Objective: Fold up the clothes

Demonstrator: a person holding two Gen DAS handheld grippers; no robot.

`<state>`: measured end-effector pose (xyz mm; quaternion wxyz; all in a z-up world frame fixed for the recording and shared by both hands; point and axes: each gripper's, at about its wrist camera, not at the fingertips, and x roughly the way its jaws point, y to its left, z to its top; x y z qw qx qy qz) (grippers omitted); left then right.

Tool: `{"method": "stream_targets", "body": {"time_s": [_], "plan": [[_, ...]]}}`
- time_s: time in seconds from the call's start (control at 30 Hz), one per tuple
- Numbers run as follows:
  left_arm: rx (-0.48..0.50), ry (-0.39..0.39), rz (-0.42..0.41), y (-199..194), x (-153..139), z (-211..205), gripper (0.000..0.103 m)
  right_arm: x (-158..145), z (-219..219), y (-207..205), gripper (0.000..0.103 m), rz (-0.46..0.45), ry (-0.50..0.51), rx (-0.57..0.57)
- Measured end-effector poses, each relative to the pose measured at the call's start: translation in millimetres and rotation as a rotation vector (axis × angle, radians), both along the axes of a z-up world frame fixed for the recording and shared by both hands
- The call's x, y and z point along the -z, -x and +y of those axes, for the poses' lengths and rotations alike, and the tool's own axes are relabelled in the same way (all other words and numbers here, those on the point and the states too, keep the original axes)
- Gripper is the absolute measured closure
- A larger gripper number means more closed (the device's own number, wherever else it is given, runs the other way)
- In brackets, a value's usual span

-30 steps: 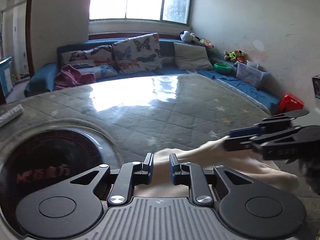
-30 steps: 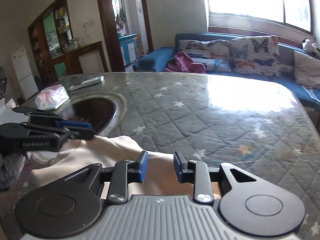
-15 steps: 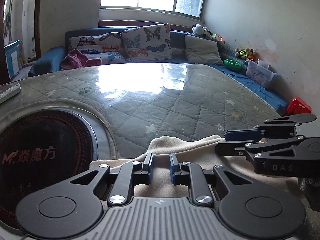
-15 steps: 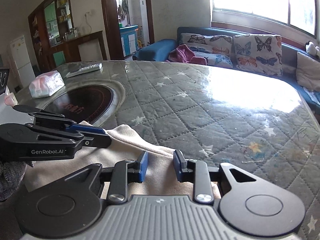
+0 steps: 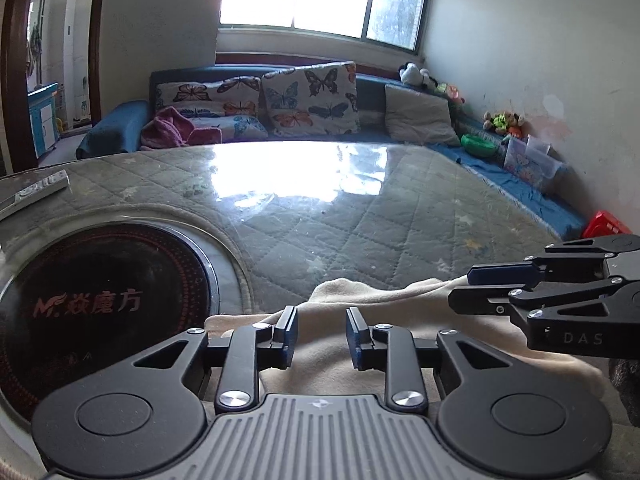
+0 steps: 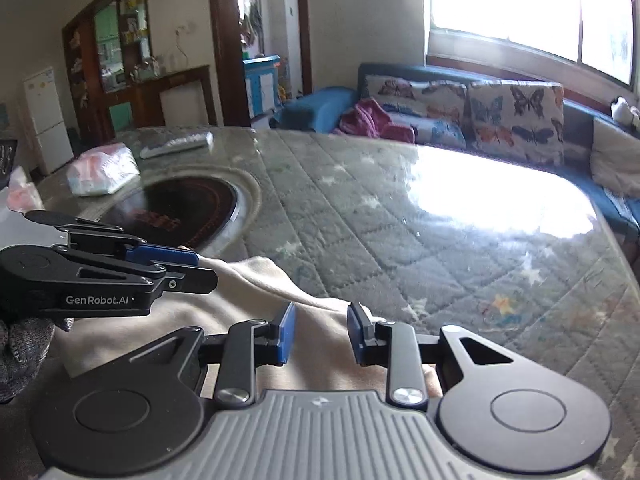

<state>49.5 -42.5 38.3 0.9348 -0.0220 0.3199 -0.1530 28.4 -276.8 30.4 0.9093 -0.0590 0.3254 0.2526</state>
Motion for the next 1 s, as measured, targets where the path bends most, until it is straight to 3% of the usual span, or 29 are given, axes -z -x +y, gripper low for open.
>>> {"method": "stream_targets", "body": {"time_s": [0.13,0.37,0.6,1.0], "plan": [[0.010,0.010,-0.019,20,-5,1,0.074,-6,-4,18,0.066,-0.007,-0.011,-0.022],[0.023,-0.006,-0.044,48,-7,1,0.074,-2,-8,46,0.066,-0.006,-0.026,-0.047],[-0.027,0.001,-0.026,57,3,12,0.074,15,-14,47,0.066,0.038,-0.007,0.001],[-0.061,-0.011,-0.017,65,10,29,0.074,3,-12,67,0.066,-0.017,0.005,-0.008]]}}
